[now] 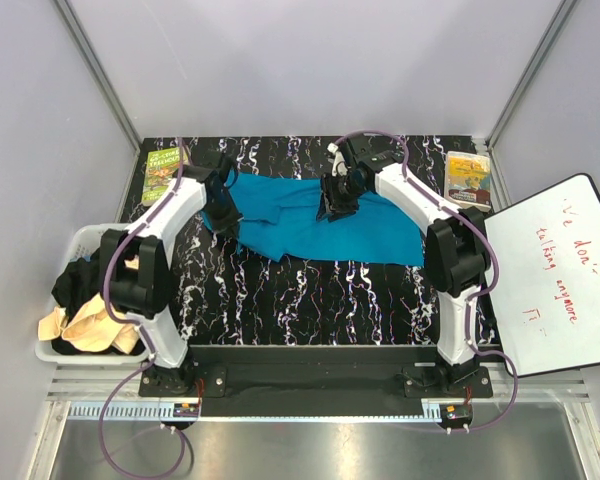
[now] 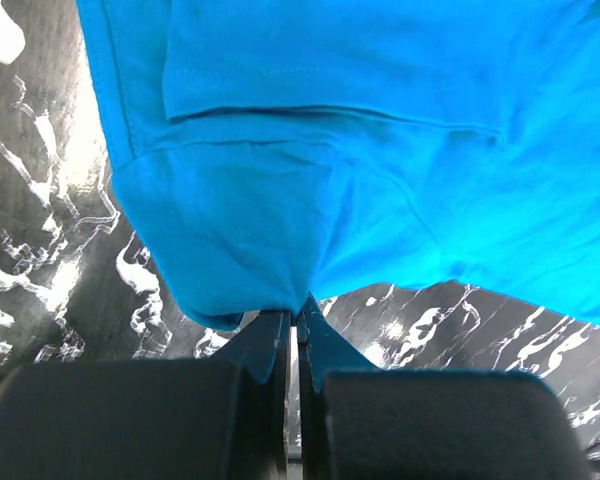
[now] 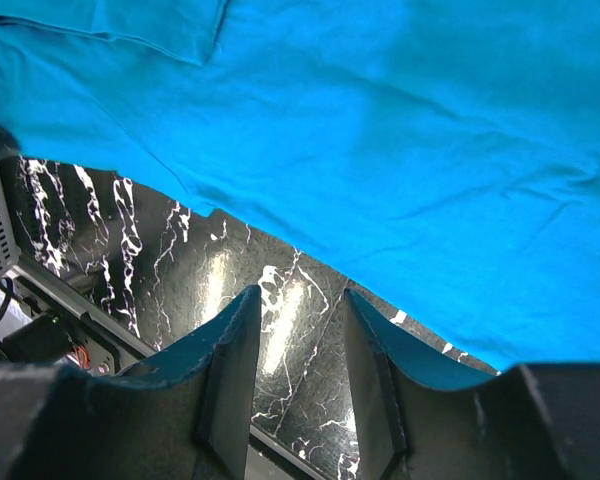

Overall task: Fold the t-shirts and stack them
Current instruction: Grap the side of the flattened tshirt closest away from the robot with both arms

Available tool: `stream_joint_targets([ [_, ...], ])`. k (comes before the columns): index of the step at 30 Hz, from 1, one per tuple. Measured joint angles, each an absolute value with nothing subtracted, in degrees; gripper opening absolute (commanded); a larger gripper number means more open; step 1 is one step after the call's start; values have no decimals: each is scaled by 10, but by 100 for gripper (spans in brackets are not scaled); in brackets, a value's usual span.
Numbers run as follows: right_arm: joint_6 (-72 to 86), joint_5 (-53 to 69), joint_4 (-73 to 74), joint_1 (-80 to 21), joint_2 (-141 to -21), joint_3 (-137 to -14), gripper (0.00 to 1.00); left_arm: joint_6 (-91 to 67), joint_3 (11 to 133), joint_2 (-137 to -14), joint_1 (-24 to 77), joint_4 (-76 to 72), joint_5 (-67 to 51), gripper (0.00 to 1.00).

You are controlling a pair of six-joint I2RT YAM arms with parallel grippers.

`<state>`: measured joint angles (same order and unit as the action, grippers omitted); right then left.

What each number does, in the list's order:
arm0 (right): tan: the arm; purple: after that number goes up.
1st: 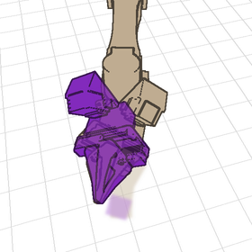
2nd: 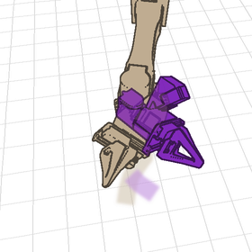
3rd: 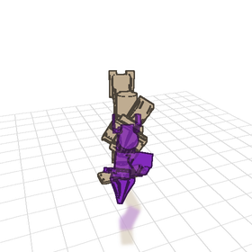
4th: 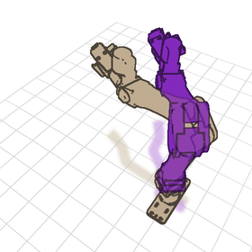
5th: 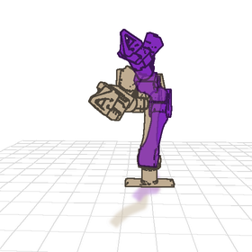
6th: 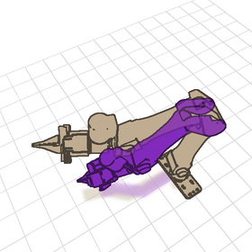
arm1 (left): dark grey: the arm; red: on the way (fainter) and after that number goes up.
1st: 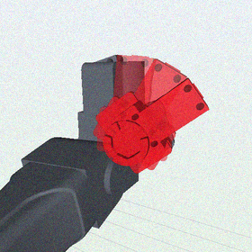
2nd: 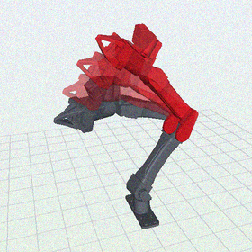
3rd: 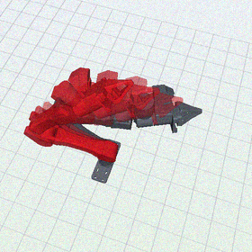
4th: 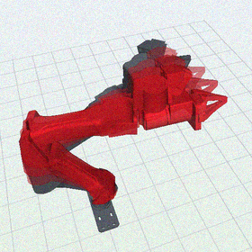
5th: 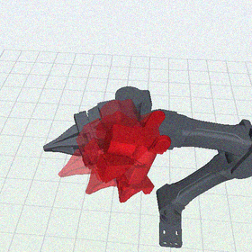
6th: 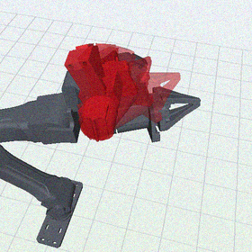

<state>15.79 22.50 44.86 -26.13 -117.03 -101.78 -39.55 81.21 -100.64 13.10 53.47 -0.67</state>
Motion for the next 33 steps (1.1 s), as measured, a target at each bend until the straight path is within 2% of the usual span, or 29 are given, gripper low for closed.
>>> stream_joint_targets([
  [2, 156, 228, 450, -261, -1175, -1018, 46, -390, 844, -1028, 126, 554, -10, 17],
  [3, 156, 231, 451, -261, -1177, -1018, 46, -385, 875, -1051, 123, 563, -13, 26],
  [4, 154, 232, 452, -261, -1179, -1018, 47, -381, 914, -1079, 118, 571, -16, 49],
  [6, 152, 233, 454, -261, -1182, -1018, 46, -371, 995, -1147, 110, 569, -26, 67],
  [7, 151, 233, 456, -261, -1182, -1017, 46, -371, 1044, -1191, 105, 568, -38, 79],
  [8, 150, 233, 458, -261, -1182, -1017, 47, -365, 1075, -1227, 102, 561, -48, 85],
  [11, 147, 232, 462, -261, -1182, -1016, 47, -355, 1119, -1298, 96, 554, -67, 94],
  [15, 141, 232, 464, -261, -1182, -1006, 47, -348, 1055, -1287, 94, 549, -67, 95],
  [20, 141, 230, 466, -261, -1182, -991, 47, -339, 896, -1137, 95, 538, -40, 95],
  [23, 142, 219, 466, -261, -1182, -990, 47, -336, 857, -1069, 95, 528, -31, 93],
  [26, 142, 208, 466, -261, -1182, -990, 47, -334, 846, -1049, 95, 509, -30, 80],
  [27, 142, 204, 466, -260, -1182, -990, 47, -333, 843, -1048, 95, 502, -30, 67],
  [29, 143, 201, 466, -257, -1182, -990, 47, -332, 834, -1049, 96, 495, -29, 53],
  [33, 152, 202, 466, -239, -1182, -990, 47, -326, 803, -1047, 97, 482, -25, 49],
])
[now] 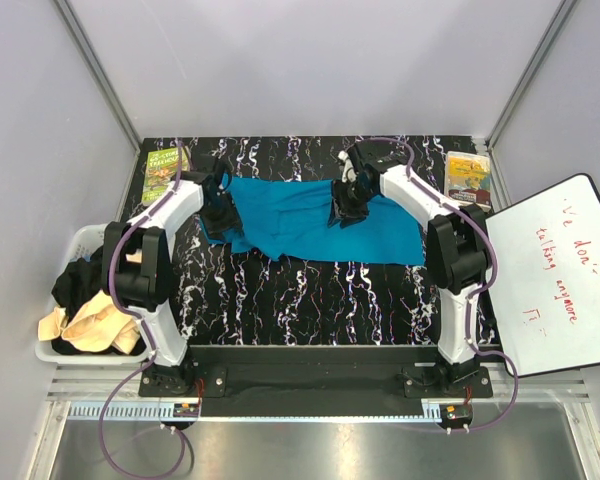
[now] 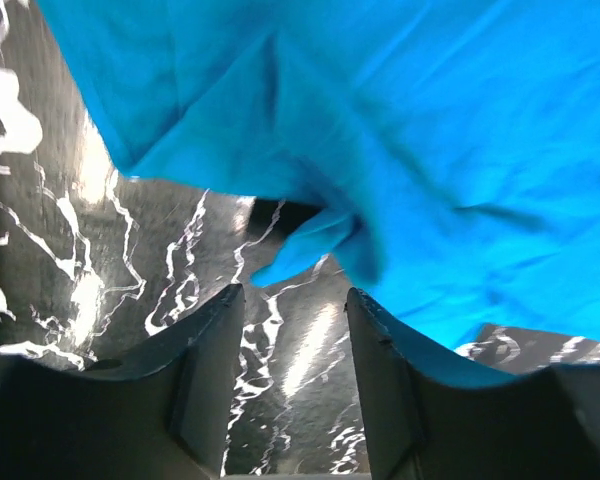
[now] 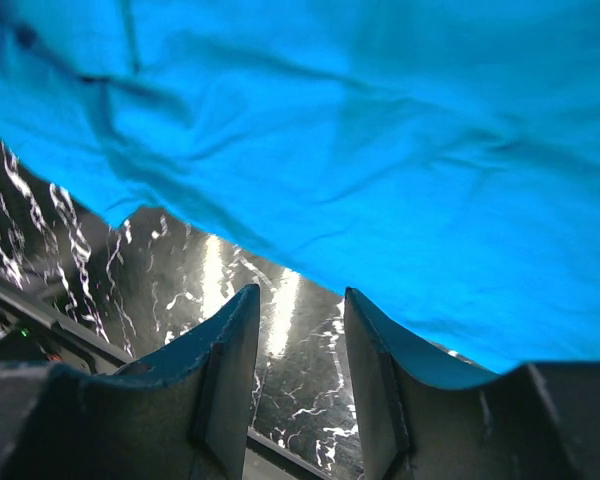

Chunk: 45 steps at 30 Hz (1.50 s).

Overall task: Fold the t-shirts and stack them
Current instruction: Grap the side of the flattened tshirt closest away from the robot with both arms

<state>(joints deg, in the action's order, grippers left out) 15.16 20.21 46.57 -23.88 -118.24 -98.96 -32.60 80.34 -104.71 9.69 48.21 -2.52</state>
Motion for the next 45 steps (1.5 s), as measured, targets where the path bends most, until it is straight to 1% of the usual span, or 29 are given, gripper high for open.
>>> stream_joint_targets([
  [8, 165, 202, 463, -179, -1180, -964, 47, -324, 721, -1043, 99, 462, -15, 49],
  [9, 166, 202, 463, -175, -1179, -961, 47, -324, 717, -1043, 99, 458, -14, 48],
  [11, 168, 202, 463, -171, -1175, -954, 47, -324, 712, -1044, 99, 445, -14, 43],
  [16, 180, 203, 461, -151, -1146, -927, 47, -323, 711, -1052, 99, 410, -13, 43],
  [20, 194, 206, 456, -109, -1111, -889, 47, -323, 711, -1066, 99, 393, -12, 42],
  [21, 197, 206, 456, -98, -1099, -875, 47, -323, 713, -1071, 99, 392, -13, 27],
  [22, 199, 206, 456, -88, -1095, -869, 47, -323, 714, -1075, 99, 389, -12, 17],
  [24, 203, 205, 452, -69, -1082, -849, 47, -323, 719, -1082, 99, 388, -12, 0],
  [32, 229, 221, 449, -21, -1032, -750, 48, -316, 722, -1085, 99, 378, -4, 0],
  [34, 238, 222, 451, -6, -1016, -723, 57, -315, 722, -1083, 99, 378, -2, 0],
  [36, 244, 220, 458, 9, -1003, -704, 62, -313, 722, -1077, 99, 380, -1, 0],
  [37, 245, 219, 461, 15, -998, -697, 63, -313, 722, -1072, 99, 381, -1, 0],
  [40, 245, 204, 471, 26, -987, -684, 64, -312, 722, -1044, 99, 389, -1, 0],
  [45, 245, 173, 489, 31, -970, -675, 62, -304, 723, -986, 99, 406, 1, 0],
])
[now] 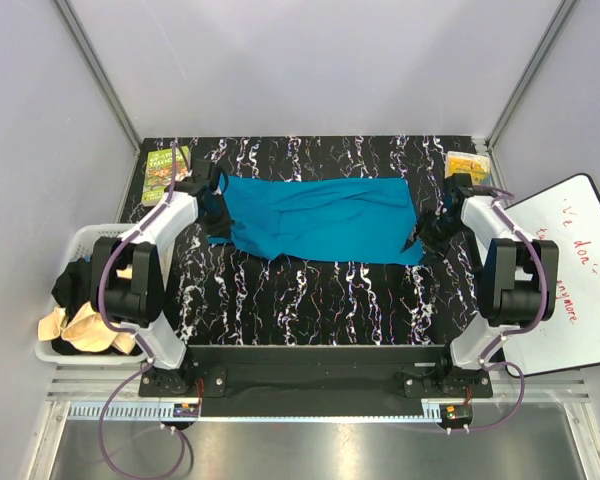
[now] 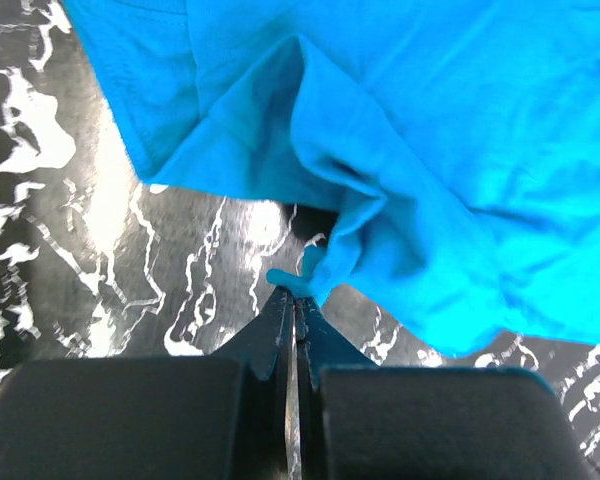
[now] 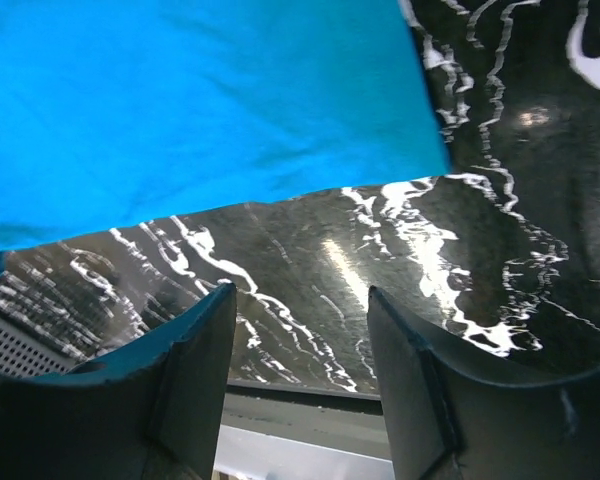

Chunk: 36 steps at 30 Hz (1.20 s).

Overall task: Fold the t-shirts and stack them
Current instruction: Grap the side of the flattened tshirt closest away from the robot with both arms

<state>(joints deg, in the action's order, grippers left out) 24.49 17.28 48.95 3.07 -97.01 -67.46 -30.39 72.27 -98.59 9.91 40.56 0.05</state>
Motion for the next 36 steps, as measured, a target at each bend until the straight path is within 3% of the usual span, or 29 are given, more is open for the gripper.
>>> stream_joint_targets([
  [19, 264, 112, 464, 39, -1075, -685, 55, -298, 711, -837, 99, 487, 4, 0],
  [20, 265, 112, 464, 39, -1078, -689, 53, -298, 711, -825, 99, 493, 4, 0],
  [21, 266, 112, 463, 39, -1081, -693, 43, -298, 711, -816, 99, 500, 4, 0],
  [22, 267, 112, 462, 39, -1082, -695, 23, -298, 711, -804, 99, 507, 4, 0],
  [25, 269, 110, 452, 40, -1091, -699, 0, -298, 711, -776, 99, 526, 4, 0],
  [36, 260, 130, 426, 43, -1082, -688, 0, -306, 669, -734, 100, 566, -7, 0],
])
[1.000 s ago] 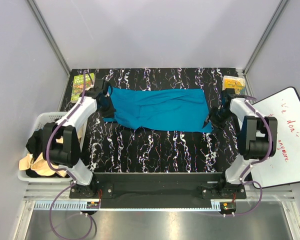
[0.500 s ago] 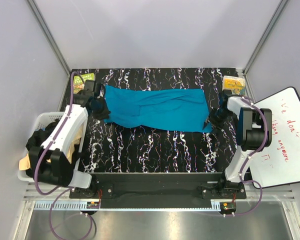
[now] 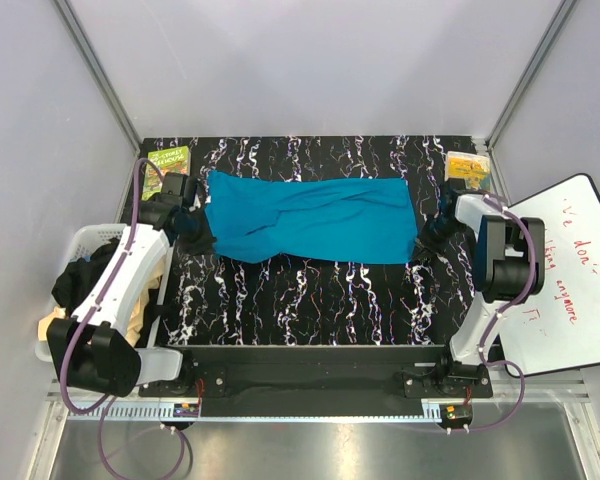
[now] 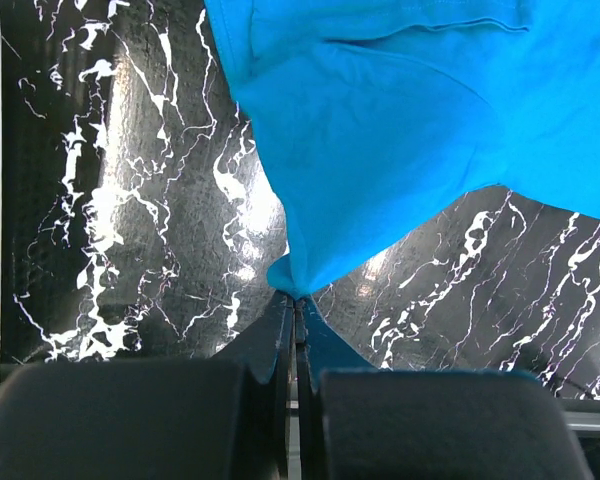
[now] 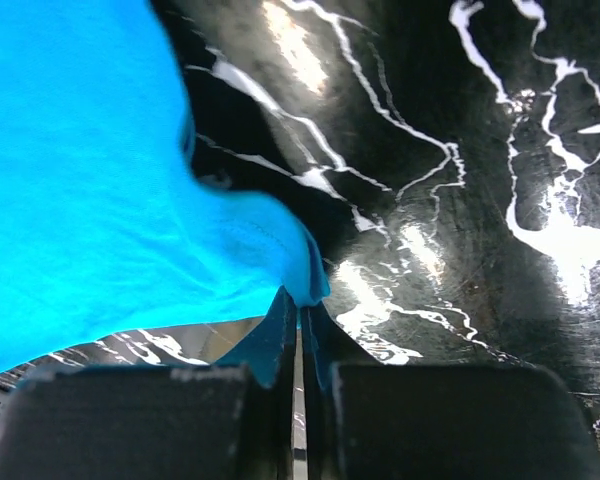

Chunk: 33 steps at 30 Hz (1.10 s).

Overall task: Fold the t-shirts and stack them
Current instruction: Grap the side of the flattened tshirt closest away from the robot with both arms, then fold the other side of the tshirt into a rectangle

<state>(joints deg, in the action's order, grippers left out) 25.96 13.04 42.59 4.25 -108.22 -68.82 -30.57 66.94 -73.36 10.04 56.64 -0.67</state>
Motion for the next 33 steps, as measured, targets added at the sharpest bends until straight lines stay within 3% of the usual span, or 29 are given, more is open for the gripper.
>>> stream_joint_targets([
  [10, 258, 157, 417, 42, -1074, -780, 0, -311, 789, -809, 101, 570, -6, 0],
  [21, 258, 194, 409, 42, -1239, -965, 0, -316, 930, -986, 92, 569, 5, 0],
  [33, 258, 221, 437, 42, -1310, -1046, 13, -324, 1047, -1094, 68, 569, 6, 0],
])
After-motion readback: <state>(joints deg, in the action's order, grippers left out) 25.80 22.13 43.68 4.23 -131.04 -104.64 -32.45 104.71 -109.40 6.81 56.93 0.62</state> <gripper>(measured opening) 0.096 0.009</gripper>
